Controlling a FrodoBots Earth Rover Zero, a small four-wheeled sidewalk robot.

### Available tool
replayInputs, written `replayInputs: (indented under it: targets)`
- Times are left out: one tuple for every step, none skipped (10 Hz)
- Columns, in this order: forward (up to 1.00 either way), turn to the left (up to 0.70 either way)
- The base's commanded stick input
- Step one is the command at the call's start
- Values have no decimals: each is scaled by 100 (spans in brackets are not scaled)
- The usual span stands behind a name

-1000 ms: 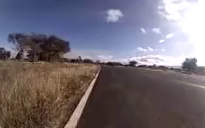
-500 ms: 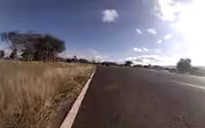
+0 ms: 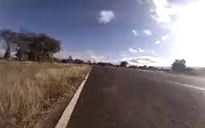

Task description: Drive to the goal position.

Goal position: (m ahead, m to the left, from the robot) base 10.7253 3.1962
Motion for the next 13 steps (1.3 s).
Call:
replayInputs:
  targets:
    - [45,0]
    - [45,0]
    - [45,0]
    - [45,0]
    - [45,0]
    - [45,0]
    - [45,0]
    - [43,0]
    - [20,0]
    - [0,0]
    - [0,0]
    - [0,0]
    - [0,0]
